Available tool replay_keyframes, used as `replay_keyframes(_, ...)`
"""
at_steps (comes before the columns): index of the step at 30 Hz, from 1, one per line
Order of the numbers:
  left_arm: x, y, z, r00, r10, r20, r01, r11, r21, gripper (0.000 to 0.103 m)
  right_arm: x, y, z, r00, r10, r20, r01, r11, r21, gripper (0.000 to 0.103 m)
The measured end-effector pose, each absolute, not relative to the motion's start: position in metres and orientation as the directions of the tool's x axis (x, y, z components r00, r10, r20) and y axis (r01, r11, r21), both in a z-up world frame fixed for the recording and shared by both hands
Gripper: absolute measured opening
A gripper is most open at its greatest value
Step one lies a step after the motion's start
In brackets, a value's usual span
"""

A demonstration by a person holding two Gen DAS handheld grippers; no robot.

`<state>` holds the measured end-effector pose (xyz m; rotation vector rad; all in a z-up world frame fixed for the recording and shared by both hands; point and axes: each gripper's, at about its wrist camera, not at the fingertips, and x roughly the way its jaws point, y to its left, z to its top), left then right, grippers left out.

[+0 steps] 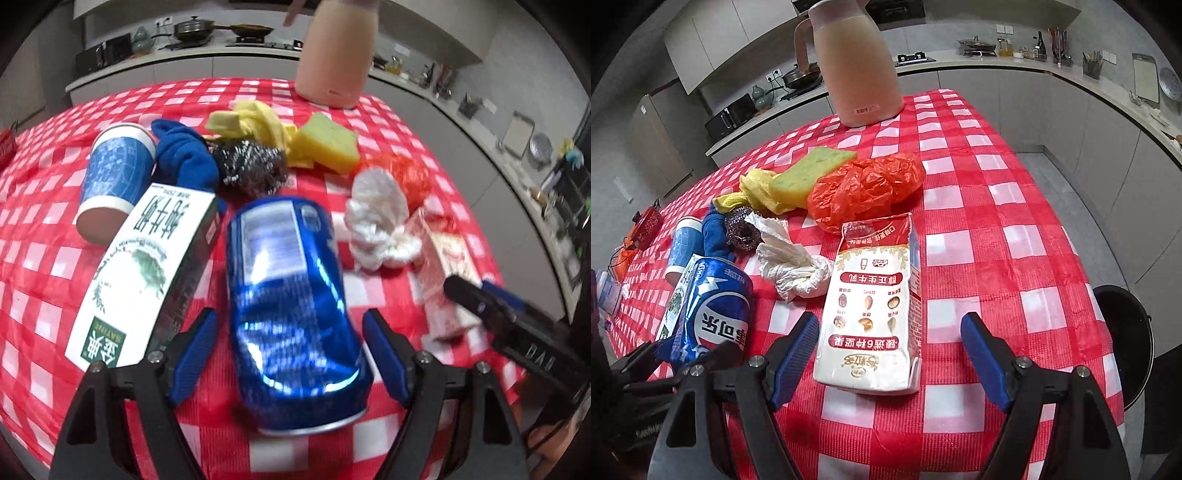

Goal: Collect trash
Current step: 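Grasp the blue can with the left tool while the right tool grasps the snack bag, then carry the blue can and snack bag over the bin and release both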

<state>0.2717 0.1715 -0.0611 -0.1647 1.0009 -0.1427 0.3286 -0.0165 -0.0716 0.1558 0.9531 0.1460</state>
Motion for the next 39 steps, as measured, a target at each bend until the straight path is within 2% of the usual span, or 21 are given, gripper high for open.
replay_keyframes(4, 0.280, 0.170, -0.063, 0.533, -0.203, -0.821, 0.049, 0.977, -0.210, 0.080, 0.339, -0.015, -0.074, 0.556, 0.204, -0.806, -0.049, 0.976, 0.213, 0.081)
replay_keyframes(5, 0.282, 0.171, -0.065, 0.526, -0.218, -0.822, 0.050, 0.973, -0.225, 0.073, 0.342, -0.014, -0.076, 0.550, 0.200, -0.810, -0.048, 0.977, 0.209, 0.081)
replay_keyframes(7, 0.281, 0.171, -0.065, 0.544, -0.222, -0.809, 0.059, 0.972, -0.227, 0.067, 0.347, -0.011, -0.080, 0.537, 0.199, -0.820, -0.047, 0.977, 0.207, 0.081)
replay_keyframes(11, 0.277, 0.168, -0.065, 0.557, -0.226, -0.799, 0.074, 0.972, -0.224, 0.066, 0.352, -0.006, -0.084, 0.537, 0.181, -0.824, -0.041, 0.981, 0.188, 0.081)
replay_keyframes(15, 0.275, 0.167, -0.065, 0.563, -0.244, -0.790, 0.080, 0.967, -0.241, 0.064, 0.353, 0.004, -0.086, 0.536, 0.130, -0.834, -0.069, 0.992, 0.110, 0.080)
replay_keyframes(16, 0.275, 0.167, -0.065, 0.562, -0.251, -0.788, 0.080, 0.965, -0.251, 0.062, 0.352, 0.006, -0.086, 0.539, 0.112, -0.835, -0.077, 0.994, 0.084, 0.071)
replay_keyframes(17, 0.274, 0.166, -0.064, 0.565, -0.259, -0.784, 0.083, 0.962, -0.259, 0.062, 0.350, 0.007, -0.086, 0.546, 0.106, -0.831, -0.089, 0.994, 0.068, 0.057)
replay_keyframes(20, 0.272, 0.162, -0.063, 0.566, -0.269, -0.780, 0.095, 0.960, -0.262, 0.061, 0.346, 0.002, -0.083, 0.558, 0.130, -0.820, -0.102, 0.991, 0.088, 0.053)
replay_keyframes(39, 0.261, 0.114, -0.036, 0.590, -0.349, -0.728, 0.165, 0.935, -0.314, 0.061, 0.296, -0.069, -0.040, 0.639, 0.206, -0.741, -0.055, 0.973, 0.223, 0.052)
